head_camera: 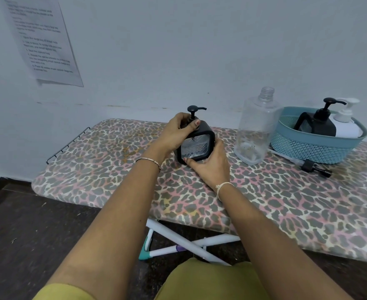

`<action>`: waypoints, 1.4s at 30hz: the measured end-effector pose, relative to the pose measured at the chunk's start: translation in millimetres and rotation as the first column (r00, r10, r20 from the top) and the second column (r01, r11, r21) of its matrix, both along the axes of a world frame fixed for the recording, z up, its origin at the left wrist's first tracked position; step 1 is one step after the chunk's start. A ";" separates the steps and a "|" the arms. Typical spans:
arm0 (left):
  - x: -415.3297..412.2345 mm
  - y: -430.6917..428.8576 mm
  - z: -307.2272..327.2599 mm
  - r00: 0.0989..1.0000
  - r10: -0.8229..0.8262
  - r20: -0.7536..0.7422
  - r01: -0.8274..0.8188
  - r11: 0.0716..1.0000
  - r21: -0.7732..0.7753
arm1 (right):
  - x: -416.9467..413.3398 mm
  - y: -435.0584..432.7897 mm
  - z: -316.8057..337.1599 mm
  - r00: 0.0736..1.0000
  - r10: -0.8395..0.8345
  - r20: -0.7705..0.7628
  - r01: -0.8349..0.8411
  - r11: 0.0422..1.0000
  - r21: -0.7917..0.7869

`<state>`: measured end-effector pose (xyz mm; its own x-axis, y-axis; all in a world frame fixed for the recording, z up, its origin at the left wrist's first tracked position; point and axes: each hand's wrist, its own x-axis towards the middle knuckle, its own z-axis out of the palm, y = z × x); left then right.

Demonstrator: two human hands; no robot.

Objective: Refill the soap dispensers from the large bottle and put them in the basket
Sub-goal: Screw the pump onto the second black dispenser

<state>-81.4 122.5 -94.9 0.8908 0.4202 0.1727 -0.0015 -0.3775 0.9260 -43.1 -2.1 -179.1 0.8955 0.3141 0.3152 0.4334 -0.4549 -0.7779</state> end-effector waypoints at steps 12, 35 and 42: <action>6.5 -10.0 0.0 0.982 0.171 0.087 -0.178 0.980 0.091 | 0.4 -0.6 -1.3 1.000 0.013 -0.005 -0.013 1.000 0.020; 3.6 -3.1 4.2 0.978 0.195 0.074 -0.204 0.969 0.141 | 1.4 0.1 -2.0 1.000 0.001 0.008 -0.001 1.000 0.010; 1.7 8.9 9.9 0.998 0.044 0.033 -0.049 0.986 0.161 | 1.7 0.2 -2.4 1.000 0.007 0.001 -0.007 1.000 0.013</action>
